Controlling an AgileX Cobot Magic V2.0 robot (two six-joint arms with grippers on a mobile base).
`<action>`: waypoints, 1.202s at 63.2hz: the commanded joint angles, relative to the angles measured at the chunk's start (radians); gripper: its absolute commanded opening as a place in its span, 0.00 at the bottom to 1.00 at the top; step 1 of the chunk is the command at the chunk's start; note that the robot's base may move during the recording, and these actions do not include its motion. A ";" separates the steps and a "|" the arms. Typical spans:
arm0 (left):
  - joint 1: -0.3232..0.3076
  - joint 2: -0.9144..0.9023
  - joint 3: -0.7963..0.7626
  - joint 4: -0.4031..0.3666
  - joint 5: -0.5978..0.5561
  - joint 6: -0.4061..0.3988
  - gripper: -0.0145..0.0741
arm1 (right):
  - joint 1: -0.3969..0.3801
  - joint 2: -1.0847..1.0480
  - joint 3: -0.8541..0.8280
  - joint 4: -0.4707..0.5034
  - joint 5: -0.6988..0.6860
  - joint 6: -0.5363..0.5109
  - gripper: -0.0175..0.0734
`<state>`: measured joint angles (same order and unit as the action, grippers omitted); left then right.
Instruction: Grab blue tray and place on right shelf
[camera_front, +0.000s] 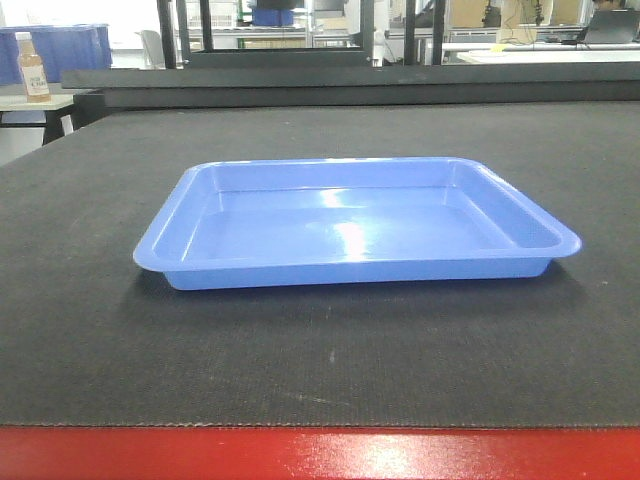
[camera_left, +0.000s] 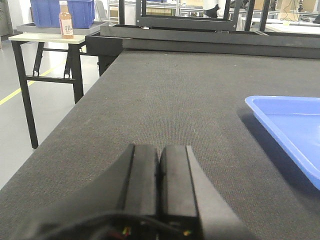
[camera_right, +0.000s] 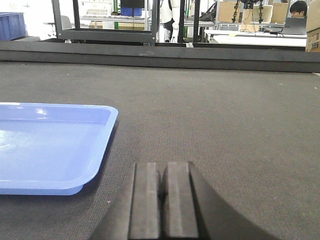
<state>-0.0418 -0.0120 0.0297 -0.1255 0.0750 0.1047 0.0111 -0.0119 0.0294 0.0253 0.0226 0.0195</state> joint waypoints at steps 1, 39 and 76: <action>0.001 -0.015 0.022 -0.009 -0.088 0.003 0.11 | -0.003 -0.019 -0.024 0.000 -0.089 -0.004 0.25; 0.001 -0.015 0.022 -0.009 -0.123 0.003 0.11 | -0.003 -0.019 -0.023 0.000 -0.096 -0.004 0.25; 0.001 0.228 -0.532 0.013 0.218 0.003 0.32 | -0.003 0.163 -0.534 0.030 0.191 -0.004 0.44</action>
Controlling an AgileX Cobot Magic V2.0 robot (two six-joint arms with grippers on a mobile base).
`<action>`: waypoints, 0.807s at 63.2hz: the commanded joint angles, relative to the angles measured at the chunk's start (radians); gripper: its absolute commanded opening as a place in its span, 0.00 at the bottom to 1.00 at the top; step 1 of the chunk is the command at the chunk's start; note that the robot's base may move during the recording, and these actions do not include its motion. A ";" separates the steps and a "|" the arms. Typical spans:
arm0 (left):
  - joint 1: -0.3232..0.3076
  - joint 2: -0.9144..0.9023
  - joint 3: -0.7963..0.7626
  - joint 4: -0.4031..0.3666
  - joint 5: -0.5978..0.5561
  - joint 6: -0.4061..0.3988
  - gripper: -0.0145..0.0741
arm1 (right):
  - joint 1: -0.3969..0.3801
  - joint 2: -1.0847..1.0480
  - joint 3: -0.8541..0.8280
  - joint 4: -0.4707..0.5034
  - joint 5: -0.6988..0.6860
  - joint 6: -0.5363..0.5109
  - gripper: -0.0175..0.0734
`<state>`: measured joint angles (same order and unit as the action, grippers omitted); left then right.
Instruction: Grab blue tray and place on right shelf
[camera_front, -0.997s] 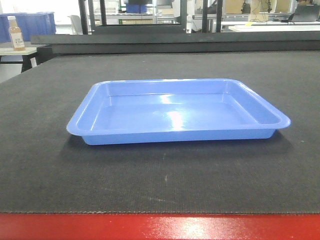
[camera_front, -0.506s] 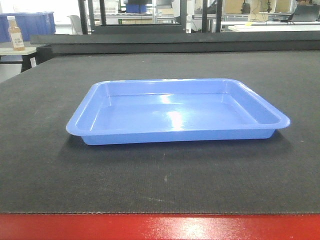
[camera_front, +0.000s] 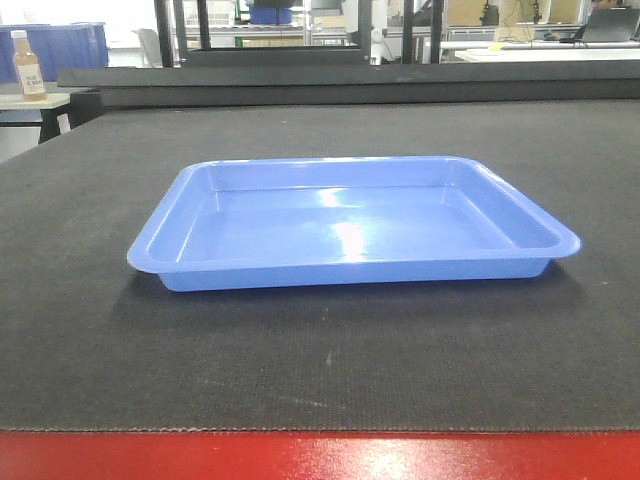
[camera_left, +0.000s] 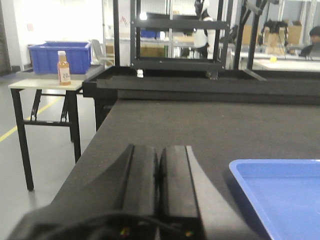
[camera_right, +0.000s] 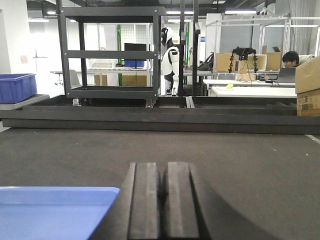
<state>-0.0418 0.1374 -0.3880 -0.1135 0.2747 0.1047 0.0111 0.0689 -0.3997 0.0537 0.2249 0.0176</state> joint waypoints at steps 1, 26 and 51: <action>0.001 0.102 -0.138 0.001 0.034 0.003 0.35 | -0.003 0.103 -0.115 0.001 -0.010 -0.002 0.46; -0.180 0.520 -0.424 -0.086 0.197 0.021 0.59 | 0.031 0.553 -0.376 0.001 0.169 -0.006 0.84; -0.398 1.063 -0.809 -0.086 0.520 -0.024 0.59 | 0.171 1.027 -0.757 0.001 0.487 -0.018 0.84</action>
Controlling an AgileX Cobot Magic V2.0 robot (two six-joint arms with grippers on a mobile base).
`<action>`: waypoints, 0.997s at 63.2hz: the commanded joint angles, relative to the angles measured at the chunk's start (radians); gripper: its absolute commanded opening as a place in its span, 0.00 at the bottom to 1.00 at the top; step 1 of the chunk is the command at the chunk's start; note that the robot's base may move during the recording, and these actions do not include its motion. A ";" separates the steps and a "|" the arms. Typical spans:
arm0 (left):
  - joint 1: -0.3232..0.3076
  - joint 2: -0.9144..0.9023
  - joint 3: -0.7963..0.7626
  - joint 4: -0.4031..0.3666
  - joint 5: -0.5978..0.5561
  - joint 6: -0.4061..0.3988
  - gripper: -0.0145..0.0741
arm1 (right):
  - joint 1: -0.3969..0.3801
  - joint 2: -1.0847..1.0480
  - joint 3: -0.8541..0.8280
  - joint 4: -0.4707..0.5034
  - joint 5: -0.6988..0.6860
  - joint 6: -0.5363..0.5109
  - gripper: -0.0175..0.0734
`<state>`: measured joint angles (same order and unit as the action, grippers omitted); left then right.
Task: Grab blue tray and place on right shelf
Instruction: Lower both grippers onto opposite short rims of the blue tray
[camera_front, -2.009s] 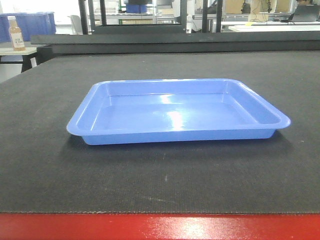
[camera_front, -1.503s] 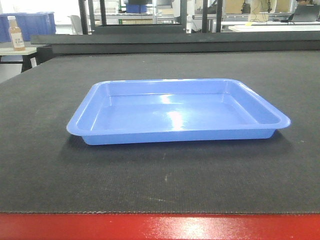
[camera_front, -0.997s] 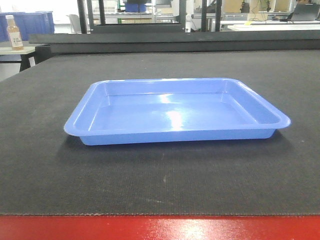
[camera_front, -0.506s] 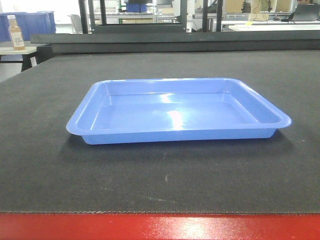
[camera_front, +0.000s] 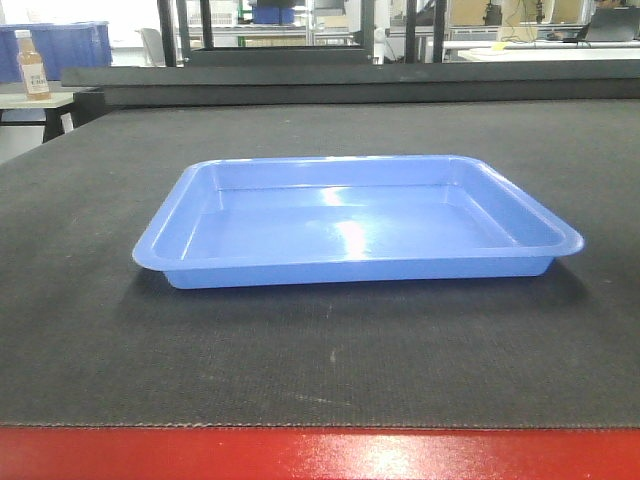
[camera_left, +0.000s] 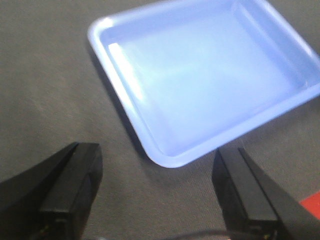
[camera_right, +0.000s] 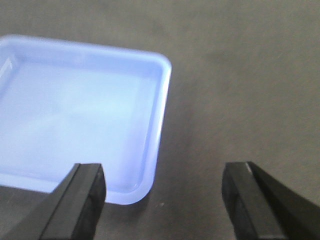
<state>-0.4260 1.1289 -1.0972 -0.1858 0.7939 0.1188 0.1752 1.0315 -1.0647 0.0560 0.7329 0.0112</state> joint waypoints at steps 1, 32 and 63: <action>-0.014 0.091 -0.114 -0.014 0.013 -0.045 0.59 | 0.007 0.087 -0.103 -0.001 -0.010 -0.011 0.84; -0.017 0.627 -0.568 0.116 0.323 -0.402 0.59 | 0.007 0.488 -0.347 0.001 0.131 -0.006 0.84; -0.016 0.817 -0.629 0.140 0.298 -0.454 0.59 | 0.004 0.714 -0.350 0.001 0.008 -0.011 0.84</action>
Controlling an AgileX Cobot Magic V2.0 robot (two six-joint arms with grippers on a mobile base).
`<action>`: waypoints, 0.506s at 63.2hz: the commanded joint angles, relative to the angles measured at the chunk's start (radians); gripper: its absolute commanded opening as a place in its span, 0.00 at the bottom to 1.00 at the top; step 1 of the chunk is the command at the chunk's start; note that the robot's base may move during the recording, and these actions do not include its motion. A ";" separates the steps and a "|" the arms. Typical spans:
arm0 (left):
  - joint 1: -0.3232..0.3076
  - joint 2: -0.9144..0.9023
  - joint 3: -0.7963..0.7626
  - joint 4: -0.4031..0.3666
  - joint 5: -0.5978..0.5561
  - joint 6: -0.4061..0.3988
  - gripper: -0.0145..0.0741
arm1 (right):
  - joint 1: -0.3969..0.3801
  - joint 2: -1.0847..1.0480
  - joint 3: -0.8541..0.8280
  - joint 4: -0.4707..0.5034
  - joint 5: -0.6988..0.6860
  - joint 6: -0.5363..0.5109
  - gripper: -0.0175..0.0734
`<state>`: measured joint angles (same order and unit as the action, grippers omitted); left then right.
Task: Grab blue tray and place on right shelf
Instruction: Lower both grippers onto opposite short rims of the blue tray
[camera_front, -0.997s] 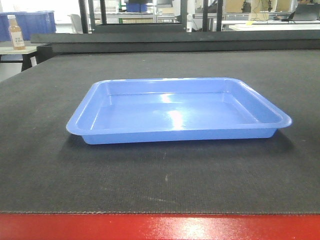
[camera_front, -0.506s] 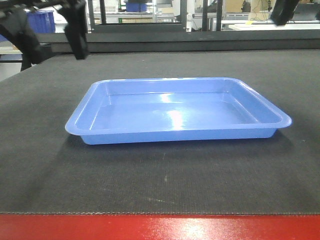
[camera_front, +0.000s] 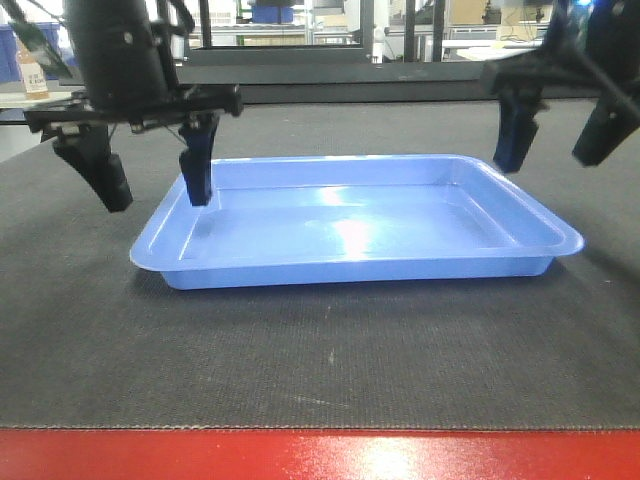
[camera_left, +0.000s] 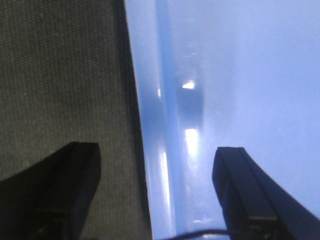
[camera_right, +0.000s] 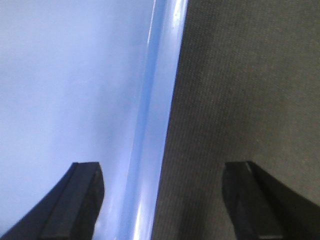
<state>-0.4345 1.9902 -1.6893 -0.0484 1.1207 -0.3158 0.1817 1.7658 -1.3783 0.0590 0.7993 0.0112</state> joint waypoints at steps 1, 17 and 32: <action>-0.008 -0.040 -0.037 0.002 -0.030 -0.019 0.59 | -0.002 -0.014 -0.036 -0.002 -0.059 -0.011 0.84; -0.008 -0.013 -0.037 0.002 -0.043 -0.026 0.59 | -0.001 0.064 -0.038 0.001 -0.073 -0.011 0.84; -0.008 -0.013 -0.037 0.002 -0.052 -0.032 0.59 | -0.001 0.079 -0.038 0.004 -0.086 -0.011 0.80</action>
<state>-0.4345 2.0306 -1.6950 -0.0461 1.0877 -0.3359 0.1817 1.8954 -1.3805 0.0606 0.7550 0.0112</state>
